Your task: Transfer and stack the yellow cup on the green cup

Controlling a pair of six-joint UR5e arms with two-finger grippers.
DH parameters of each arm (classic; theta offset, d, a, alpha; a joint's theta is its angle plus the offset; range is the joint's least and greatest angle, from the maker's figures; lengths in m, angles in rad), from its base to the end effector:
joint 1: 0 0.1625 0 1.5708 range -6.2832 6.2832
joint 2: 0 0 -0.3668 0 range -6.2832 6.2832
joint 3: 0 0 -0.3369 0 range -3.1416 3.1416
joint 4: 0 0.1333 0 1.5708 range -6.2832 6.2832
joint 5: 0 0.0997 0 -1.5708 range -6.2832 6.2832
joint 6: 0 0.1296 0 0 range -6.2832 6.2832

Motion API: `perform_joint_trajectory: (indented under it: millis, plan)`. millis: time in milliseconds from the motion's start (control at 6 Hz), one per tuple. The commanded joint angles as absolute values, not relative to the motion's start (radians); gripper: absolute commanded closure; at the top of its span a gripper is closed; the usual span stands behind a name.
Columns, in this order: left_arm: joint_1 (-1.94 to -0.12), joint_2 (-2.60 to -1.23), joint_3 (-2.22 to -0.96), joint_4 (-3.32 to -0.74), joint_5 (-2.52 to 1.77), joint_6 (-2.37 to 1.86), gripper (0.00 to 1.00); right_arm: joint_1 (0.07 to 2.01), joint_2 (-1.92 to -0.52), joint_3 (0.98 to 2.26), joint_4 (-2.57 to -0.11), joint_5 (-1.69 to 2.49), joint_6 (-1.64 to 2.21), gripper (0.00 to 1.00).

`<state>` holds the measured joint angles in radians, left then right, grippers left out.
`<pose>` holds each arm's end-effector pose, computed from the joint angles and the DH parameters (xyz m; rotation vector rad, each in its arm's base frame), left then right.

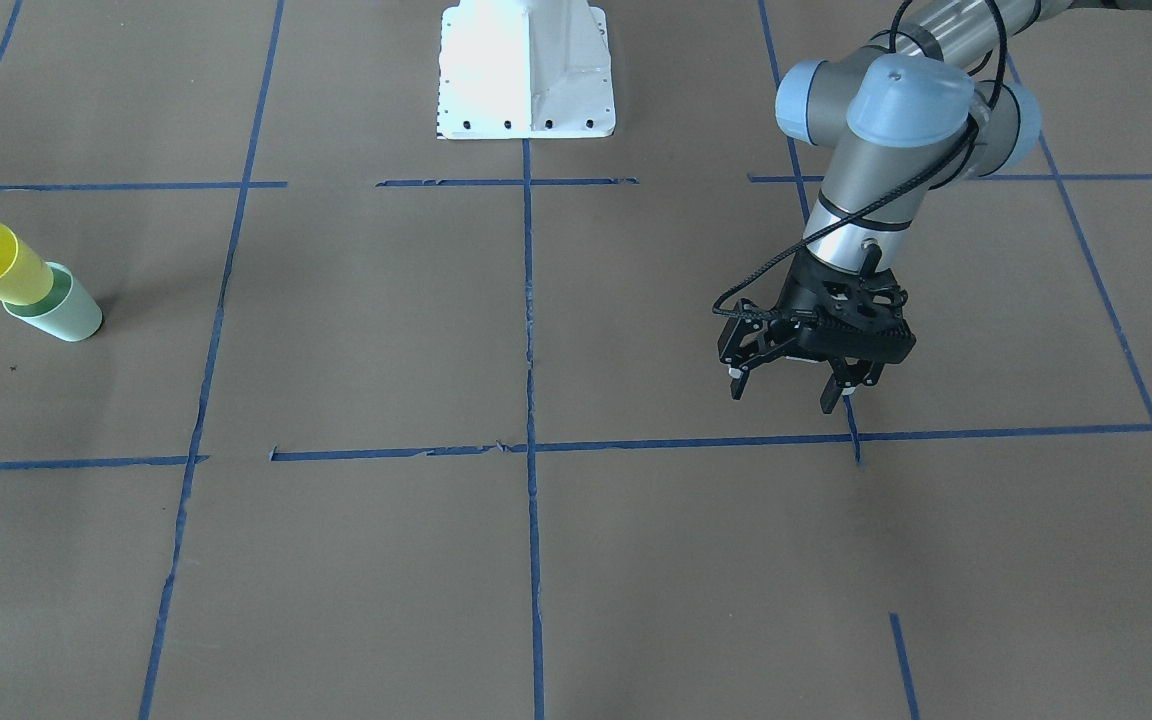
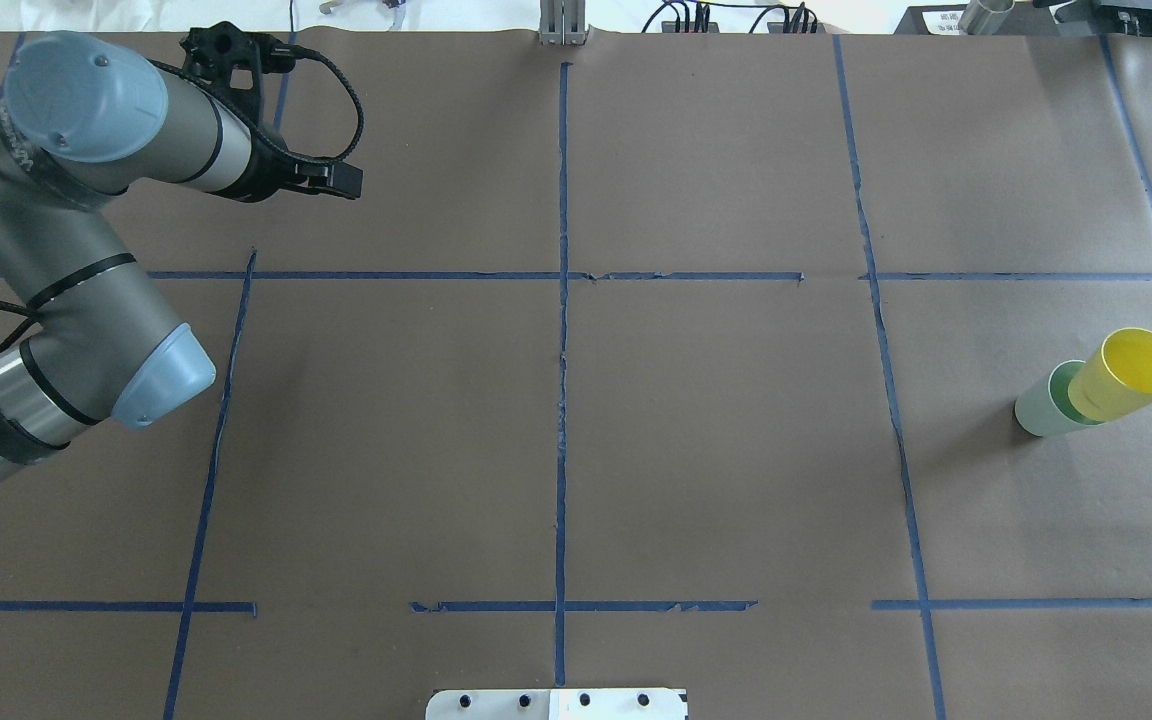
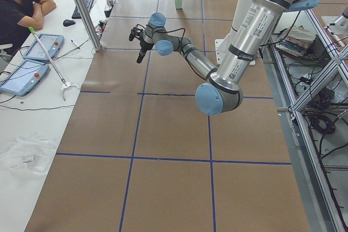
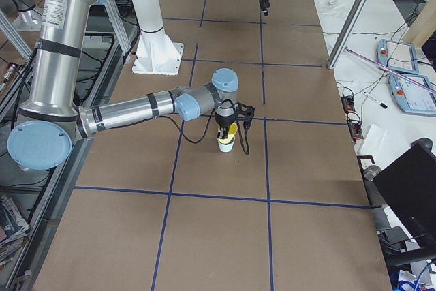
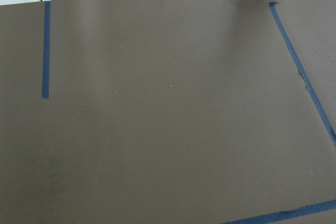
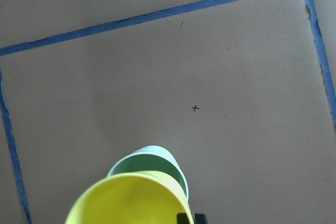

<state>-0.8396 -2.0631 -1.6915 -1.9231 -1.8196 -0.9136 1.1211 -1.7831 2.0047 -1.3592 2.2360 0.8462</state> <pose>0.3312 -0.5210 0.2814 0.4852 0.8590 -0.0473 -0.1192 -0.3696 0.4977 -0.0627 -0.7748 0.2324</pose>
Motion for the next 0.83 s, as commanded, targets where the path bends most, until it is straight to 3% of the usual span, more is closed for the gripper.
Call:
perform_joint_trajectory:
  millis: [0,167,333,667]
  plan:
    - [-0.88,-2.056,-1.681,-1.917,-1.854,-0.91,0.01,1.108,-1.773,2.003,-1.361,2.238,0.847,0.78]
    - [-0.908,-2.056,-1.677,-1.917,-1.882,-0.908,0.01,1.108,-1.767,1.997,-1.362,2.238,0.848,0.62]
    - [-0.935,-2.033,-1.672,-1.914,-1.913,-0.89,0.01,1.109,-1.769,1.982,-1.359,2.235,0.854,0.01]
    - [-1.024,-2.029,-1.672,-1.708,-1.985,-0.655,0.01,1.112,-1.763,1.991,-1.358,2.235,0.833,0.0]
